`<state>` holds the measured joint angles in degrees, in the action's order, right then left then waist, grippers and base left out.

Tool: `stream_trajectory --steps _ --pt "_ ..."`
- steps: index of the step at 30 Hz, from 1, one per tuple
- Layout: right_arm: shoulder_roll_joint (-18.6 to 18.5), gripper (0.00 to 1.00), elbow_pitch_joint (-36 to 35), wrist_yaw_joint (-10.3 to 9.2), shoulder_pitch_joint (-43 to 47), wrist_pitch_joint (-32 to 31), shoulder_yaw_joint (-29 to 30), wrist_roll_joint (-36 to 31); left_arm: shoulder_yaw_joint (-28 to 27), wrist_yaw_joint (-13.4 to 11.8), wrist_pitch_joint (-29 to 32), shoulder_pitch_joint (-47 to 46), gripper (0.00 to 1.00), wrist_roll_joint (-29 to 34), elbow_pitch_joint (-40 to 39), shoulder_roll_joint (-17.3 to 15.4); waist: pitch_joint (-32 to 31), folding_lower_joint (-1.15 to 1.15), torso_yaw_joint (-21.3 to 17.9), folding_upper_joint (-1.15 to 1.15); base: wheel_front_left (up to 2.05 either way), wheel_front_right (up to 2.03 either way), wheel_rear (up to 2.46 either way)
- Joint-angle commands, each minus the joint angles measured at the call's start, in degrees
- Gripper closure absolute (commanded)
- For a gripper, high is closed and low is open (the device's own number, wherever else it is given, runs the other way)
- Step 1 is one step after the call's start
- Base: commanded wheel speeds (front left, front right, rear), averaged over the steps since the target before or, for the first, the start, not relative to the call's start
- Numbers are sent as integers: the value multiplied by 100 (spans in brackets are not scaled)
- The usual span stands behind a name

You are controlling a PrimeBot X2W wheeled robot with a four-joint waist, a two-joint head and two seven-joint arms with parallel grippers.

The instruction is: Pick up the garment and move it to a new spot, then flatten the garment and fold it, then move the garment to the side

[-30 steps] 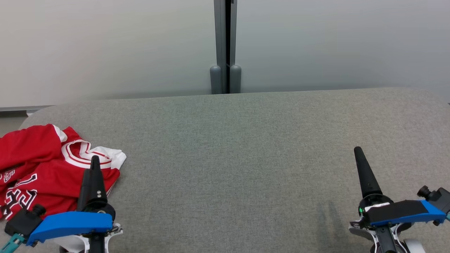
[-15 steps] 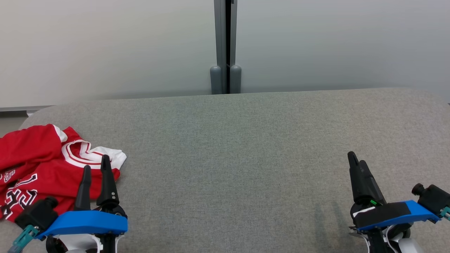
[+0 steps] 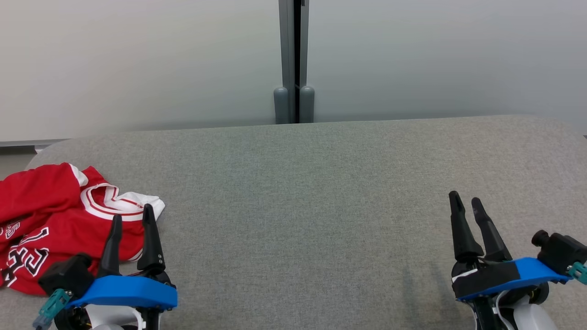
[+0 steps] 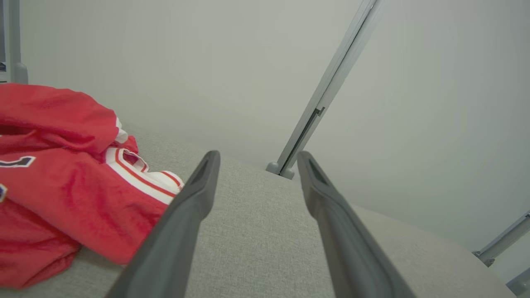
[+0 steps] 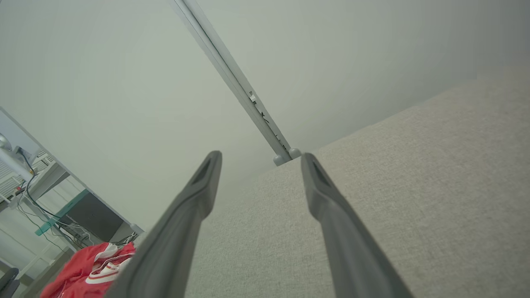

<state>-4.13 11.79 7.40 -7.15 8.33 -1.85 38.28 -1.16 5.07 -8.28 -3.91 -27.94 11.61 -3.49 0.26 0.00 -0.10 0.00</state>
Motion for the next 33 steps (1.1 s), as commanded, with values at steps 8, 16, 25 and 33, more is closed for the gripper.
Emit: stream_trajectory --steps 8,16,25,33 --pt "-31 0 -117 12 -150 163 -184 -721 64 -48 -163 -40 0 525 -20 -77 -29 0 -14 0 0 0 0" --pt "-40 0 42 12 -160 267 -208 -1290 115 -49 -267 -6 0 936 -3 -89 -52 0 -11 0 0 0 0" --pt "2 0 109 13 -188 376 -191 -1773 132 -64 -381 4 0 1355 -11 -77 -50 0 -35 0 0 0 0" --pt "31 0 108 13 -215 471 -178 -2084 157 -61 -478 -13 0 1692 -3 -39 -36 0 -37 0 0 0 0"
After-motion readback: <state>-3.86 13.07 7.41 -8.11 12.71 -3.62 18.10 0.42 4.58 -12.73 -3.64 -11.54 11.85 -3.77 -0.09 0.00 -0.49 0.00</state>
